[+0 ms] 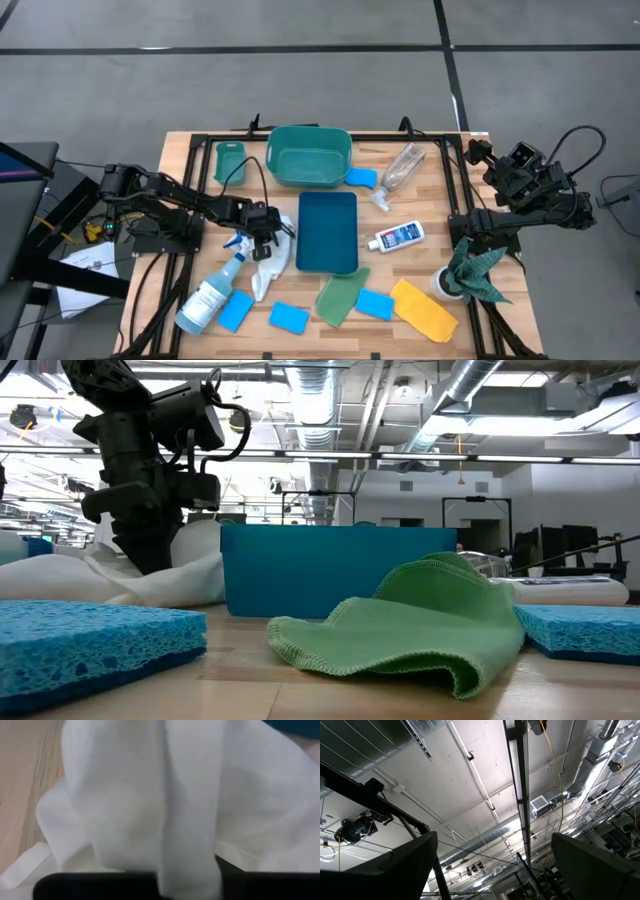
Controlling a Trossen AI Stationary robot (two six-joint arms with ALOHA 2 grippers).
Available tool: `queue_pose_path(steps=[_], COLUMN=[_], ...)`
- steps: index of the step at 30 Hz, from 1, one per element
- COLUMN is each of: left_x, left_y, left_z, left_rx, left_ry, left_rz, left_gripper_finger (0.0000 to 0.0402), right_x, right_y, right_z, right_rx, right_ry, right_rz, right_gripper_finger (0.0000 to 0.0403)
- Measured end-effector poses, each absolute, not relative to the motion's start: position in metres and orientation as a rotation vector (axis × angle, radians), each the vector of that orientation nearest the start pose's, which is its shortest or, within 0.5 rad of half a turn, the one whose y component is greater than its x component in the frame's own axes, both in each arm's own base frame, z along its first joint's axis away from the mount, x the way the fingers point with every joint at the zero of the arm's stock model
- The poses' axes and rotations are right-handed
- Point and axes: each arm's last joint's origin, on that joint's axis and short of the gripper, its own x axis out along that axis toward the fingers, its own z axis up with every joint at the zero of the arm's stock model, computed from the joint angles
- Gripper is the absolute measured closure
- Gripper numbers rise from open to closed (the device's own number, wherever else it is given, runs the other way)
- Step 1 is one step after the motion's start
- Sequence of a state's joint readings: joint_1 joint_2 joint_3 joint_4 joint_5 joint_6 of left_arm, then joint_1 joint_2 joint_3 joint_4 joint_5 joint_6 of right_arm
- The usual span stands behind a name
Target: Pick & Place Kitchen Items
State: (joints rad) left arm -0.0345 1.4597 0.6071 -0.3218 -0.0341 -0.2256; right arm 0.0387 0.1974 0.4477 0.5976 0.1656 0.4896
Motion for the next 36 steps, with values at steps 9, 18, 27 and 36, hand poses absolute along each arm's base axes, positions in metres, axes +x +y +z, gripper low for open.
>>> queue_pose_path(steps=[9, 18, 27, 36], left_x=[0.235, 0.24, 0.231, 0.205], left_y=[-0.007, -0.007, -0.005, -0.002], left_z=[0.132, 0.146, 0.192, 0.223], left_rx=[-0.162, -0.167, -0.133, -0.145], left_ry=[1.165, 1.067, 0.876, 0.769], left_rz=[0.127, 0.113, 0.123, 0.187], left_gripper_finger=[0.0396, 0.0396, 0.0396, 0.0396], right_x=[0.048, 0.047, 0.047, 0.048], right_y=[-0.003, -0.003, -0.003, -0.003], right_z=[0.346, 0.346, 0.346, 0.346], right_rx=[0.553, 0.555, 0.574, 0.584], right_ry=[-0.859, -0.859, -0.859, -0.859], right_rz=[0.094, 0.095, 0.093, 0.087], right_gripper_finger=[0.0023, 0.0023, 0.0023, 0.0023])
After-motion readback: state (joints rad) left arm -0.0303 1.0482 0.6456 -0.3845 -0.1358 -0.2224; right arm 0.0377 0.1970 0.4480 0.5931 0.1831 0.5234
